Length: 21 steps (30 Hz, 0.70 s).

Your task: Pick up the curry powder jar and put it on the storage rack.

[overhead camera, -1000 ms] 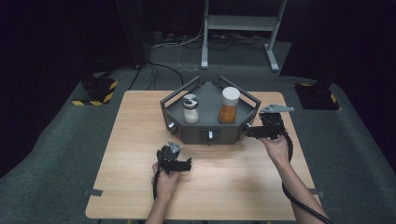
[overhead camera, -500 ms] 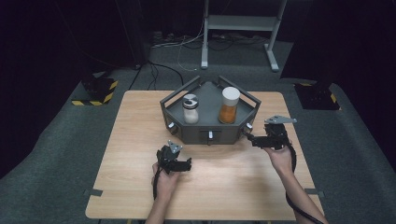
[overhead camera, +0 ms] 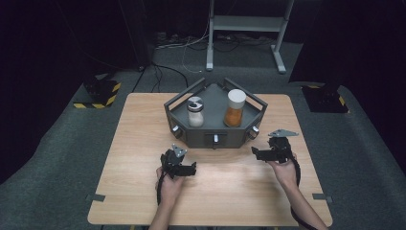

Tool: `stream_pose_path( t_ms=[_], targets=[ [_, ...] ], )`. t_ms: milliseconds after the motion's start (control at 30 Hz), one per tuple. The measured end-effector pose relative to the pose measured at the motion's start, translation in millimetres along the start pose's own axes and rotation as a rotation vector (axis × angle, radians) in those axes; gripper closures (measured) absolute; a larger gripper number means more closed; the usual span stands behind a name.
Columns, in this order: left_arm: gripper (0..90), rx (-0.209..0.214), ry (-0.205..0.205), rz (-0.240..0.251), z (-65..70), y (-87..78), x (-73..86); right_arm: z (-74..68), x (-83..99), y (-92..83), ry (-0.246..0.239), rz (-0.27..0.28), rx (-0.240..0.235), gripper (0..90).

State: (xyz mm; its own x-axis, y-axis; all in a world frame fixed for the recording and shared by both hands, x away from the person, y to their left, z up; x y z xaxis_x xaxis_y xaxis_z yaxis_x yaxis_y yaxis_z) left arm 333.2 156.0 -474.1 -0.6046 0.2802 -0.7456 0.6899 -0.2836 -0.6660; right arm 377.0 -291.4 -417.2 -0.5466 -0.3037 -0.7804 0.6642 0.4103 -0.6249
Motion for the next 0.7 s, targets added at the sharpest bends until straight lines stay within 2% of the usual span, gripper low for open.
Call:
stream_pose_path(
  t_ms=[700],
  targets=[
    [7.3, 0.0, 0.0, 0.0, 0.0, 0.0, 0.0, -15.2, 27.3, 20.6, 0.012, -0.023, 0.032, 10.4]
  ],
)
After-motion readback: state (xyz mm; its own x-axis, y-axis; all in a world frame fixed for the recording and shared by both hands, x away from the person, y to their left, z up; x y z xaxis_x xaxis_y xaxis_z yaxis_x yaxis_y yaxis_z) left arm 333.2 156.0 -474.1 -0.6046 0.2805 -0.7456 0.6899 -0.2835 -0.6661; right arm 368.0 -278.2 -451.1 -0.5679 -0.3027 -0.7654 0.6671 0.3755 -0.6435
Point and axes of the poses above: each handheld gripper's, and its own axes: y roughly forward along the jaws, x roughly out of its underside, z roughly to its right, the point moved 3 cm from there along y, roughly forward along the jaws, and after that the axes turned 1 degree about z, right-handed, at the moved point
